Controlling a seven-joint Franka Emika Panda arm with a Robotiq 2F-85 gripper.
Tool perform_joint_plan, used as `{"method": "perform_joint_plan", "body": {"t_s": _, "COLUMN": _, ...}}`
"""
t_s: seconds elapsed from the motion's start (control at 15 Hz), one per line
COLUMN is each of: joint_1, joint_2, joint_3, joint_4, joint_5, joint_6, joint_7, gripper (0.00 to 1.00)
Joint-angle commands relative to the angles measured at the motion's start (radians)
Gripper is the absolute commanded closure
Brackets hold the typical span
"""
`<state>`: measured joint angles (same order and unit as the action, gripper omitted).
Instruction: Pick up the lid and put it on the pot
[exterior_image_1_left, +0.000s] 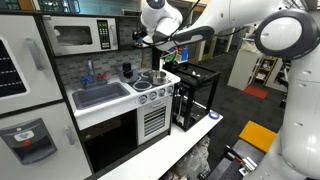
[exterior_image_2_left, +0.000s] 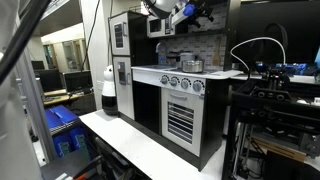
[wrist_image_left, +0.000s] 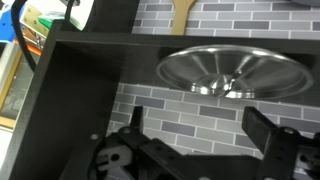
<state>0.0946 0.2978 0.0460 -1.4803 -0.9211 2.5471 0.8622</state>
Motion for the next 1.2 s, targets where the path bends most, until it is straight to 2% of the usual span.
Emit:
{"method": "perform_joint_plan", "body": {"t_s": 0.0, "joint_1": -0.005, "joint_2": 0.052, "joint_3": 0.008, "joint_4": 0.064, "joint_5": 0.014, "joint_6": 0.017, "joint_7": -0.036, "gripper": 0.00}}
{"method": "perform_joint_plan", "body": {"t_s": 0.47, "joint_1": 0.004, "joint_2": 0.067, "joint_3": 0.027, "joint_4": 0.090, "joint_5": 0.020, "joint_6": 0.000, "joint_7": -0.034, "gripper": 0.00}}
{"method": "perform_joint_plan", "body": {"t_s": 1.13, "joint_1": -0.005, "joint_2": 0.042, "joint_3": 0.039, "joint_4": 0.062, "joint_5": 0.071, "joint_6": -0.031, "joint_7": -0.016, "gripper": 0.00}}
